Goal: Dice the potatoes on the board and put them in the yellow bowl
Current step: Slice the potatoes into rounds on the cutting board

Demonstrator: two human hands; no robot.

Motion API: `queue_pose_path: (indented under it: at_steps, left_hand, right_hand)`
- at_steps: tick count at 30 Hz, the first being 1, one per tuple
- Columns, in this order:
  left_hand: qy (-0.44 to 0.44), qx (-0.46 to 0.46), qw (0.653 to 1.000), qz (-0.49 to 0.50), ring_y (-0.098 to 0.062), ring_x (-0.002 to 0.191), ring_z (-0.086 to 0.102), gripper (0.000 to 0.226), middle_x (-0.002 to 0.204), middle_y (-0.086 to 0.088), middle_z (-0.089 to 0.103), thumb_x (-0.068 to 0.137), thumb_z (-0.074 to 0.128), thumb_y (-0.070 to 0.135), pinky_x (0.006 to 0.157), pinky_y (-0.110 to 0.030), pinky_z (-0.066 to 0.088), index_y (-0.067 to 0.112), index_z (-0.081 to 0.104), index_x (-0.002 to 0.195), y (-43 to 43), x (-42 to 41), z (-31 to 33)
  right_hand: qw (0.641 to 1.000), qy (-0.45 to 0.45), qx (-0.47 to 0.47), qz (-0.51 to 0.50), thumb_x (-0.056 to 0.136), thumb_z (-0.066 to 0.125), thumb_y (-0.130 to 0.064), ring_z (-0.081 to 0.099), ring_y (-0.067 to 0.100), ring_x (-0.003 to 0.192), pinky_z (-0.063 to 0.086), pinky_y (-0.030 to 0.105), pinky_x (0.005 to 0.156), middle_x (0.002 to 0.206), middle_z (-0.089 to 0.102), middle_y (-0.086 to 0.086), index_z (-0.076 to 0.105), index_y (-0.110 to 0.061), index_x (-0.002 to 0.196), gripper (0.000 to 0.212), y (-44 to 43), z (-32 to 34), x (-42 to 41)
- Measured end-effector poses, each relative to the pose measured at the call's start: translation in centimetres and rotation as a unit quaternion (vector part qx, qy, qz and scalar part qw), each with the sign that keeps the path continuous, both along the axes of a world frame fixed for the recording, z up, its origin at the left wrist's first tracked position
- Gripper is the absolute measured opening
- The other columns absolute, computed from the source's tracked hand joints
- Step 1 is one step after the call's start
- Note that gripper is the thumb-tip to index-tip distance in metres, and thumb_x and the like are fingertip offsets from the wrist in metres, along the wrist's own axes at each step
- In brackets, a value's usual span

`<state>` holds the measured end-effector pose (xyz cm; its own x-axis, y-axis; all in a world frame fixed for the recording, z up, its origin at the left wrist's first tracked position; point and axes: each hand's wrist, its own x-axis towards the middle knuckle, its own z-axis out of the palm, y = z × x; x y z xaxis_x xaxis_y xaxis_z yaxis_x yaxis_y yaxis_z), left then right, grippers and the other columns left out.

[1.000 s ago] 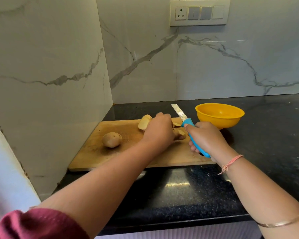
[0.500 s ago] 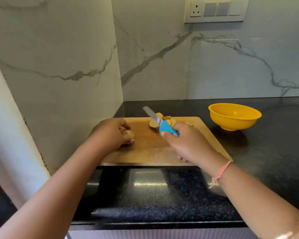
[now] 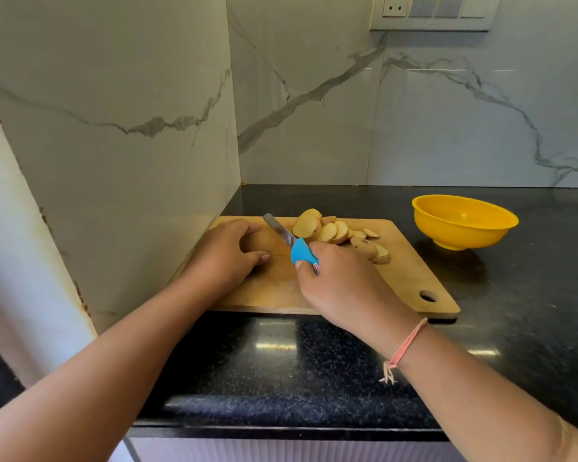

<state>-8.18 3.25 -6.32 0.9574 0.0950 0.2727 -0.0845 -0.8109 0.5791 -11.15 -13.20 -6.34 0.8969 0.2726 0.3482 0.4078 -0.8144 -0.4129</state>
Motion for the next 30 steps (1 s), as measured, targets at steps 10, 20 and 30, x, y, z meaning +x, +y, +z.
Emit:
queue_pose_path:
  at_steps: [10,20,30]
  left_hand:
    - [-0.006,-0.074,0.997,0.016,-0.015,0.120,0.051,0.051,0.139,0.004,0.052,0.087,0.068,0.026,0.087,-0.021,0.035,0.029,0.051,0.135,0.5,-0.1,-0.7]
    - [-0.015,-0.075,0.996,0.043,-0.006,0.098,0.049,0.056,0.137,0.005,0.052,0.080,0.075,0.029,0.080,-0.023,0.037,0.024,0.053,0.132,0.5,0.0,-0.8]
    - [-0.020,-0.060,0.997,0.042,-0.011,0.103,0.053,0.051,0.131,0.005,0.056,0.079,0.076,0.031,0.082,-0.024,0.038,0.023,0.058,0.126,0.4,0.1,-0.6]
  right_hand:
    - [1.000,-0.009,-0.011,0.019,0.101,0.035,-0.032,0.051,0.012,0.077,0.029,0.017,0.050,0.097,0.060,0.002,0.051,-0.015,0.118,0.029,0.6,-0.2,-0.7]
    - [1.000,-0.001,-0.007,0.020,0.102,0.033,-0.032,0.054,0.013,0.086,0.036,0.019,0.059,0.111,0.060,0.003,0.041,-0.016,0.136,0.038,0.9,0.2,-1.0]
    - [0.997,0.049,-0.056,0.003,0.100,0.037,-0.030,0.050,0.012,0.071,0.030,0.022,0.049,0.085,0.055,-0.001,0.050,-0.014,0.123,0.031,1.5,1.3,-0.8]
